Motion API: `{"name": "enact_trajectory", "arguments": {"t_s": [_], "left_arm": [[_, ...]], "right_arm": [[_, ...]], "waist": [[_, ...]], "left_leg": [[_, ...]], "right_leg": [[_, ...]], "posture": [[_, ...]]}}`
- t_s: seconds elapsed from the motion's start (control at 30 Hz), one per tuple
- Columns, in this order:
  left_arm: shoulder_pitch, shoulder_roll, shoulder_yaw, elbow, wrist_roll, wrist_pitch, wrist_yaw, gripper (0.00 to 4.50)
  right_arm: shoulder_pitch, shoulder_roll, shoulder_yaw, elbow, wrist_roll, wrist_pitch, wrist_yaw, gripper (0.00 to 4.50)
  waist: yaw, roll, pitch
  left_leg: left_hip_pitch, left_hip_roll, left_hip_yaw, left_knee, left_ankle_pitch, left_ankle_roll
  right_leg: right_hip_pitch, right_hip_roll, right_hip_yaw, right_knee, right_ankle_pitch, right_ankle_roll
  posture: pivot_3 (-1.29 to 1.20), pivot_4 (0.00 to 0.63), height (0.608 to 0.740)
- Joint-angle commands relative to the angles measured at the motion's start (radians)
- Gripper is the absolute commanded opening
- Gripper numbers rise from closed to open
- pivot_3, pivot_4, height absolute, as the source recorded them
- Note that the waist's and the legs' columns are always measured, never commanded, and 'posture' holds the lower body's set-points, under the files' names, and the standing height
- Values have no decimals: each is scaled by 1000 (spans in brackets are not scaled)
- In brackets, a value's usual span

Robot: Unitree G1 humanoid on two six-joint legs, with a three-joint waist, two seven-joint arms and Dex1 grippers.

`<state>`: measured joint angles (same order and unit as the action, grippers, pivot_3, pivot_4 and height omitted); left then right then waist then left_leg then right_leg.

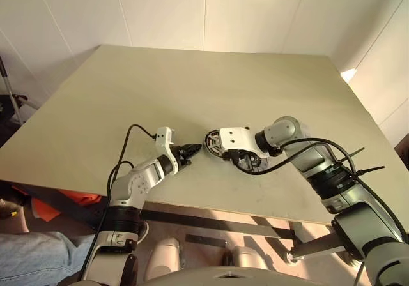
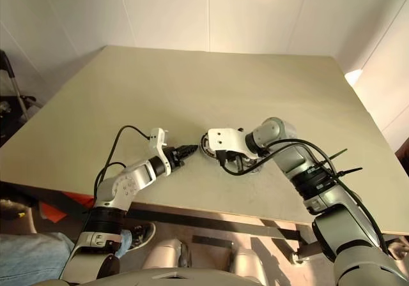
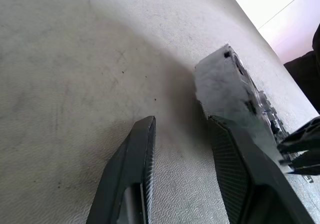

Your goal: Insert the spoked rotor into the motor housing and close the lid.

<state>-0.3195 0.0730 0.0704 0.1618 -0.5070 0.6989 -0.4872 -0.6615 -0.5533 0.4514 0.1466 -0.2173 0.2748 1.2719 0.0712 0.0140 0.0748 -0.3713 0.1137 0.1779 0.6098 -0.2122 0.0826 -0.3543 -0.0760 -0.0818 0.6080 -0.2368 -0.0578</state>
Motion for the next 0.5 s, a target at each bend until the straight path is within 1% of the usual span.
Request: {"name": "enact_trajectory", "arguments": {"t_s": [0.03,0.23,0.27,0.37,0.43,0.5], "left_arm": [[11,11,4,-15,1,5,8,1770],[16,21,13,-26,-3,9,12,1770],[16,21,12,-25,-3,9,13,1770],[12,20,12,-23,-4,10,13,1770],[9,19,9,-22,-5,11,11,1770],[8,19,7,-21,-5,12,8,1770]], "right_arm": [[-33,24,-1,-27,2,31,-28,9],[-34,45,1,-56,16,74,-27,9],[-33,47,-2,-58,17,79,-31,695],[-29,50,-30,-103,53,96,-30,1643],[-35,60,-67,-152,100,169,-32,2329],[-41,60,-100,-195,138,234,-38,2329]], "waist": [[0,0,0],[-3,0,0],[-3,0,0],[-2,0,0],[-1,0,0],[0,0,0]], "left_leg": [[0,0,0,0,0,0],[2,0,0,-3,2,-3],[3,0,0,-4,2,-3],[3,0,0,-6,3,-4],[3,0,0,-6,3,-4],[2,0,0,-6,3,-4]], "right_leg": [[0,0,0,0,0,0],[0,0,0,0,0,0],[0,0,0,0,0,0],[0,1,0,0,0,0],[-1,1,0,-1,0,0],[-1,1,0,-1,0,0]], "posture": [[0,0,740],[0,0,740],[0,0,740],[0,0,740],[0,0,740],[0,0,740]]}}
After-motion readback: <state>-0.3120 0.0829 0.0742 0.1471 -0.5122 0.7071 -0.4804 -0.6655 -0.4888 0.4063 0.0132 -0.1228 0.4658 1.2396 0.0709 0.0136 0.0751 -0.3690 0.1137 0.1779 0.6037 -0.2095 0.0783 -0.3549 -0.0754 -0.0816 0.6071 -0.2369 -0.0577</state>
